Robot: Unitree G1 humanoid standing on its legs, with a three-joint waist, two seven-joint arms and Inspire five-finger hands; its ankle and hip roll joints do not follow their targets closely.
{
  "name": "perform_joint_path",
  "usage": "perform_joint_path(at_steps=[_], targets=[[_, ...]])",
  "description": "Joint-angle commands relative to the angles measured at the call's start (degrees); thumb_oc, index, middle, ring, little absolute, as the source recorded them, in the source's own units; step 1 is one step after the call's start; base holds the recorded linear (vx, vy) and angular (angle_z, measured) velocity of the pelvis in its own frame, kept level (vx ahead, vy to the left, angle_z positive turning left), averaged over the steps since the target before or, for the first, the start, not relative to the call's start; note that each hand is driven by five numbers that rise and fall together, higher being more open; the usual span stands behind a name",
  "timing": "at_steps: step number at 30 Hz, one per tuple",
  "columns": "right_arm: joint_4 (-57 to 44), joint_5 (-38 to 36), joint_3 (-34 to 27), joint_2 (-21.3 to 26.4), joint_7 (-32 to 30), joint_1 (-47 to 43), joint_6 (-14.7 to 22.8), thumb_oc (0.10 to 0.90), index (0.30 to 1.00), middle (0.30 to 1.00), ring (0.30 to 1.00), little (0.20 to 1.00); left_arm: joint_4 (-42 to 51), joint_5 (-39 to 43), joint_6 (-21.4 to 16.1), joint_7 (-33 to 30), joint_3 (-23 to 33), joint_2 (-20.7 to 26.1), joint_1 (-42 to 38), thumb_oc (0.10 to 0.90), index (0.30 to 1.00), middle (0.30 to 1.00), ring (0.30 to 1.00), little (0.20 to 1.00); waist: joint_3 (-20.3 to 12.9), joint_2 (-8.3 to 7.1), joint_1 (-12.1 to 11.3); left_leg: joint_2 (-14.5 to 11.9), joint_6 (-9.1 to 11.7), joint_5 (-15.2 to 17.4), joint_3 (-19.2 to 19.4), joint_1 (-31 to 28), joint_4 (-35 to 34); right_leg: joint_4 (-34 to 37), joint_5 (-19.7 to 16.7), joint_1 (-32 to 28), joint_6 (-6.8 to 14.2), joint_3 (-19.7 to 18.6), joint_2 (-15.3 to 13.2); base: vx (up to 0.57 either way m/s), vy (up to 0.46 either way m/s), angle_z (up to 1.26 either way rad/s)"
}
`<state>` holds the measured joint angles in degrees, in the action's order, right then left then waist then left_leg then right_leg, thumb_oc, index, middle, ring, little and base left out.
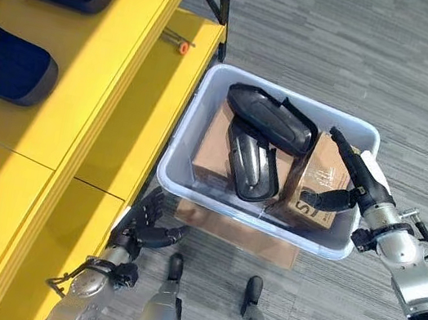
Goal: Move parts from the plastic box to the shelf.
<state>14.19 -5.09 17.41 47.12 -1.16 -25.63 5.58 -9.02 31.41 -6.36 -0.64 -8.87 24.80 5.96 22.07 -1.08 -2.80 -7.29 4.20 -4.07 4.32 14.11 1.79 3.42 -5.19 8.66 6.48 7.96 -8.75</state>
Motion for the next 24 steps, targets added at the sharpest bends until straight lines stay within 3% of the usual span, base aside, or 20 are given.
perform_joint_path(at_steps=[1, 7, 10, 24], targets=[[-1.5, 1.4, 1.9, 3.9, -1.4, -8.0, 2.6, 0.9, 1.0, 1.0, 1.0, 1.0, 4.7, 1.2, -4.7, -0.2, 0.7, 3.4, 0.5, 0.9, 1.0, 1.0, 1.0, 1.0, -2.6, -1.17, -1.2, -6.6, 2.3, -0.1, 0.1, 2.7, 4.0, -9.8, 7.5, 1.8, 2.7, -0.2, -5.0, 0.0, 0.0, 0.0], [0.4, 2.2, 4.8, 1.1, -1.3, -10.8, 2.0, 0.9, 1.0, 1.0, 1.0, 1.0, 4.4, 1.1, -5.0, -0.7, 0.1, 3.3, -0.3, 0.9, 1.0, 1.0, 1.0, 1.0, -1.9, -0.98, -1.6, -6.5, 2.1, -0.1, 0.0, 2.8, 4.0, -10.3, 7.6, 2.3, 2.6, -0.3, -4.9, -0.01, 0.002, 0.0], [2.8, 3.7, 10.4, -2.3, -0.3, -16.5, 1.2, 0.9, 1.0, 1.0, 1.0, 1.0, 4.9, 1.6, -5.0, -1.2, -0.3, 3.1, -1.0, 0.9, 1.0, 1.0, 1.0, 1.0, -0.8, -1.09, -2.2, -6.3, 2.0, 0.0, -0.2, 3.4, 4.5, -10.7, 7.4, 2.9, 2.4, -0.3, -4.8, -0.05, 0.003, -0.03], [8.5, 5.0, 13.9, -5.6, -0.5, -22.0, -0.1, 0.9, 1.0, 1.0, 1.0, 1.0, 5.0, 2.0, -5.5, -2.3, 0.2, 3.5, -2.1, 0.9, 1.0, 1.0, 1.0, 1.0, 1.1, -1.39, -3.7, -6.0, 1.7, -0.1, -1.0, 5.2, 5.3, -11.3, 7.3, 3.8, 2.4, 0.6, -5.0, -0.01, 0.0, 0.04]])
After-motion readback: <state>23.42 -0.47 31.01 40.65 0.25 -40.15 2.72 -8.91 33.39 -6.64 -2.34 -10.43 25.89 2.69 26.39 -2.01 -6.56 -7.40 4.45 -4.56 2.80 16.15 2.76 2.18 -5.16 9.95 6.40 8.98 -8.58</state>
